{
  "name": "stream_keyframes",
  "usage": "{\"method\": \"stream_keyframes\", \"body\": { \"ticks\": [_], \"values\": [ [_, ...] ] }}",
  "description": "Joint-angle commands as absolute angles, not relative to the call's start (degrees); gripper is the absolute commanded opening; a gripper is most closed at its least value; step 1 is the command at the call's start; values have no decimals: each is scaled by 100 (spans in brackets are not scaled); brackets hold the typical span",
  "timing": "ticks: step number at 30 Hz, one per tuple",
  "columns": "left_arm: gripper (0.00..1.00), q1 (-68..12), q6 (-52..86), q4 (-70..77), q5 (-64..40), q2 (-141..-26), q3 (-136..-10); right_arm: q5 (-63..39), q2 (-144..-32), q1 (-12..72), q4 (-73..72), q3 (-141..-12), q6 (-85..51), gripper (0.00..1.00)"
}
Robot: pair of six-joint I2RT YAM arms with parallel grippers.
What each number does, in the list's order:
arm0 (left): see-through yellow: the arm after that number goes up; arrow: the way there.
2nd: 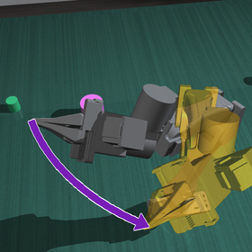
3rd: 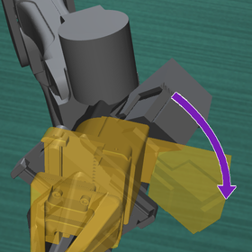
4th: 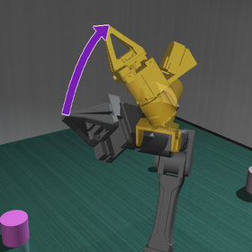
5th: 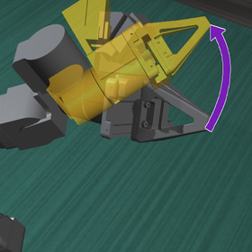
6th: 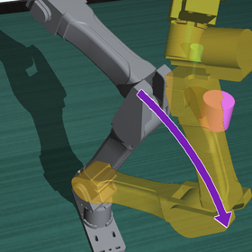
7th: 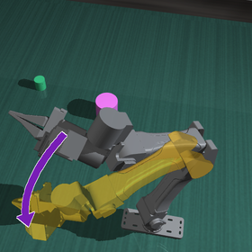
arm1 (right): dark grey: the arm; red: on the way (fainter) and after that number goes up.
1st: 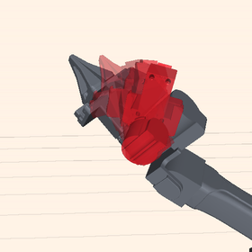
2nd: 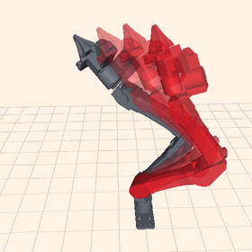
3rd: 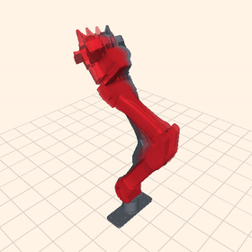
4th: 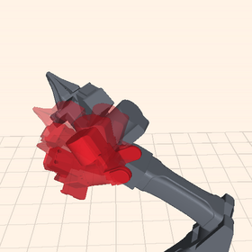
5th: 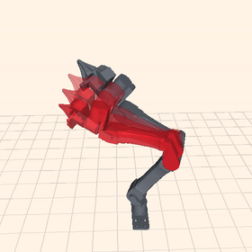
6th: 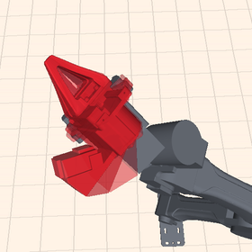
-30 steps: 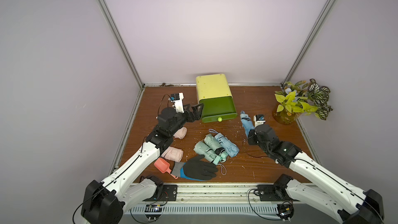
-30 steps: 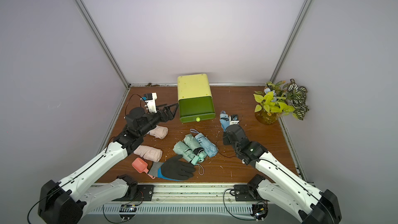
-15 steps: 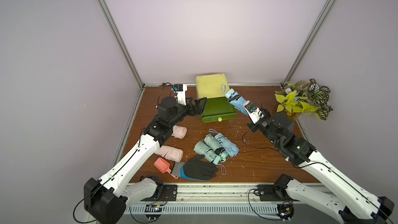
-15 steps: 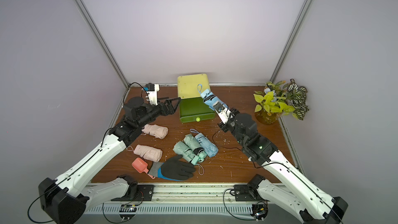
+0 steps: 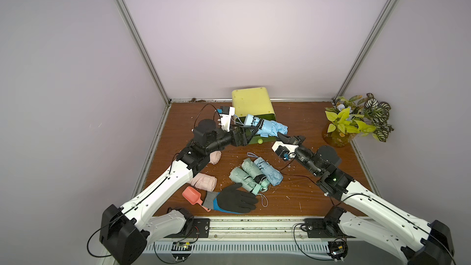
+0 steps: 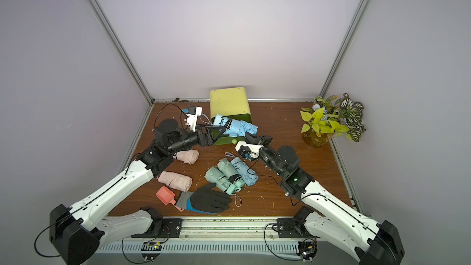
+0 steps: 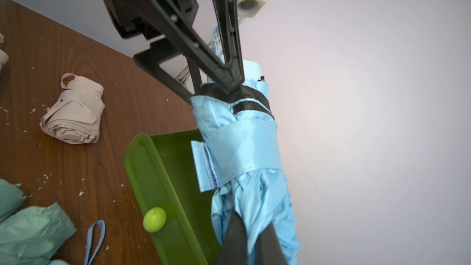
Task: Place the umbrella in the drawer by color
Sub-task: Place the umbrella in the drawer.
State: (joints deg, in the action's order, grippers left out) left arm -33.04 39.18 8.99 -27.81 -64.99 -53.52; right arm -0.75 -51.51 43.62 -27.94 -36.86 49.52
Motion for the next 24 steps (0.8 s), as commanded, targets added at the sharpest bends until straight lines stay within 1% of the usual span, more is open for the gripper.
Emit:
{"method": "stream_keyframes", "body": {
  "ticks": [1, 4, 13, 18, 19, 21, 24],
  "values": [
    [100, -3426, 4092, 1362, -3154, -6683, -5468, -397, -5124, 4413, -3919, -3841, 5067, 0],
    [100, -3425, 4244, 1668, -3308, -6746, -5423, -512, -5148, 4421, -3914, -3776, 5034, 0],
    [100, -3428, 4122, 1564, -3460, -6799, -5659, -1224, -5259, 4422, -3627, -3729, 4857, 0],
    [95, -3428, 3903, 1338, -3315, -6684, -5730, -1362, -5331, 4421, -3586, -3674, 4840, 0],
    [91, -3428, 3885, 1327, -3295, -6664, -5722, -1362, -5336, 4424, -3585, -3674, 4843, 0],
    [78, -3428, 3883, 1381, -3306, -6645, -5691, -1348, -5335, 4423, -3621, -3664, 4826, 0],
    [54, -3428, 3874, 1431, -3394, -6675, -5670, -1188, -5344, 4421, -3751, -3656, 4750, 0]
  ]
}}
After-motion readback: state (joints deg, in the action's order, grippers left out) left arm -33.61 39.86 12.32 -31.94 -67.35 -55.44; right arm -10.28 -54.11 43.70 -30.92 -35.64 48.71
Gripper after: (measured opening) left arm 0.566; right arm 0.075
